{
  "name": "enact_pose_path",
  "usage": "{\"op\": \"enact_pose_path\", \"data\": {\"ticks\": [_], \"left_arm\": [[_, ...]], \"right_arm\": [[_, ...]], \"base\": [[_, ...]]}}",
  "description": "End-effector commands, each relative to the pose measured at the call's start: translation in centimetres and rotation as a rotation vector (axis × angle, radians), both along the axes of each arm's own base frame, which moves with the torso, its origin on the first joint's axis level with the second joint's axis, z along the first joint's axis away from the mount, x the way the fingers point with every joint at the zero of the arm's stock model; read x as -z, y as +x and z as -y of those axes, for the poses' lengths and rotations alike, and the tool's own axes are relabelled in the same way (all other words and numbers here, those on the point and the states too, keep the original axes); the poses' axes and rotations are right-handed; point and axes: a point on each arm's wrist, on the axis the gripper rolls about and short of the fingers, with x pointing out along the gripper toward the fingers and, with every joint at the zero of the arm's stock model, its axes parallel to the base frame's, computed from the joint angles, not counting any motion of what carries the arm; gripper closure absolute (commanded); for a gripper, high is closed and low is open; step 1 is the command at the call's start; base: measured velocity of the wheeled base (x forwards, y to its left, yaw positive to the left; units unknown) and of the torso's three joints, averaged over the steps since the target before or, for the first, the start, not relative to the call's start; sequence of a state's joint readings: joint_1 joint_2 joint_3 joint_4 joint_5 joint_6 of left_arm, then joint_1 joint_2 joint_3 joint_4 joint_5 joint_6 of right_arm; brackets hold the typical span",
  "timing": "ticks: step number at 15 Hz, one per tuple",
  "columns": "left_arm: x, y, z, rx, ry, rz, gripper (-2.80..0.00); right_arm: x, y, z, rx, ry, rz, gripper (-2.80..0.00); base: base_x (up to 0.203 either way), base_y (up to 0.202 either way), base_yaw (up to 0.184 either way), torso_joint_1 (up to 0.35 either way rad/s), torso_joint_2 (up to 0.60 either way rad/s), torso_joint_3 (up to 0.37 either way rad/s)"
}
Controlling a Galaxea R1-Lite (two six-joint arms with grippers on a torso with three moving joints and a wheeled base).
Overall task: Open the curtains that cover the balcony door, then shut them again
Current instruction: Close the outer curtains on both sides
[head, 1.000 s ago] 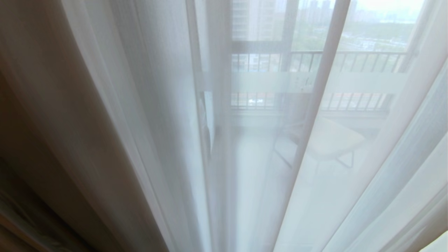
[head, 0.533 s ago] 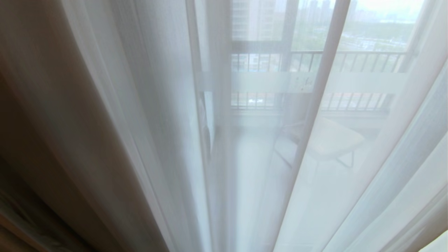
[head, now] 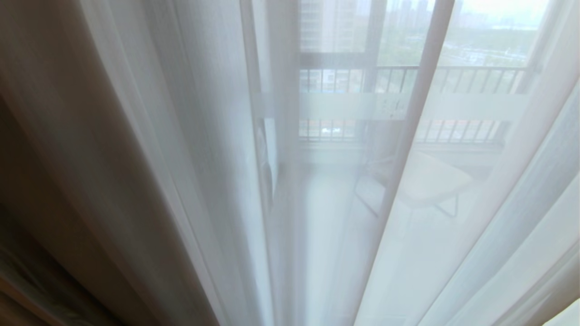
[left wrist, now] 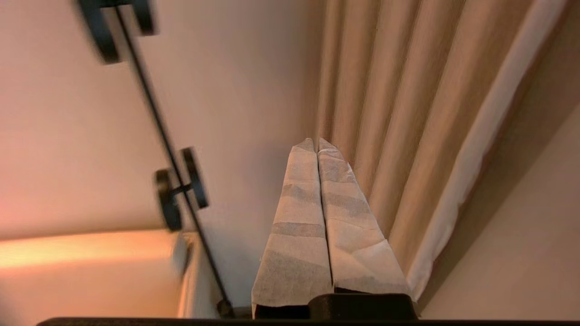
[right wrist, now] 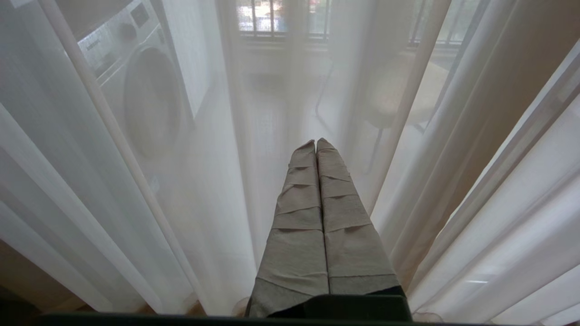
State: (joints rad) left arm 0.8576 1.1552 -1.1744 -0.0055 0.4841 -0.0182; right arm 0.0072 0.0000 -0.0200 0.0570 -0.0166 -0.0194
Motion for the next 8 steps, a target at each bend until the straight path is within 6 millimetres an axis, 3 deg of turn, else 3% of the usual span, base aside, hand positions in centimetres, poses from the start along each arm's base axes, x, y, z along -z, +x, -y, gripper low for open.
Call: {"op": "enact_pose_path", "data": {"ticks": [1,2,3,8], "left_arm": [[1.0,1.7,-4.0,0.094,-0.038,-0.028,0.0],[1.2,1.9,-4.7,0.119,-0.035,-0.026,0.0],[1.2,2.1,-5.0,0.133,-0.036,-0.025,-2.8],[2.1,2.3,-5.0,0.144,-0.06,-0.039,-2.8]], "right_arm": [[0.0,0.0,0.0,0.0,-0.001,0.0,0.0],[0.0,0.0,0.0,0.0,-0.001,0.0,0.0],[0.0,0.0,0.0,0.0,-0.001,0.0,0.0],[0.0,0.0,0.0,0.0,-0.001,-0.001,0.0]], "base": [[0.0,0.0,0.0,0.0,0.0,0.0],[0.0,0.0,0.0,0.0,0.0,0.0],[0.0,0.0,0.0,0.0,0.0,0.0],[0.0,0.0,0.0,0.0,0.0,0.0]]}}
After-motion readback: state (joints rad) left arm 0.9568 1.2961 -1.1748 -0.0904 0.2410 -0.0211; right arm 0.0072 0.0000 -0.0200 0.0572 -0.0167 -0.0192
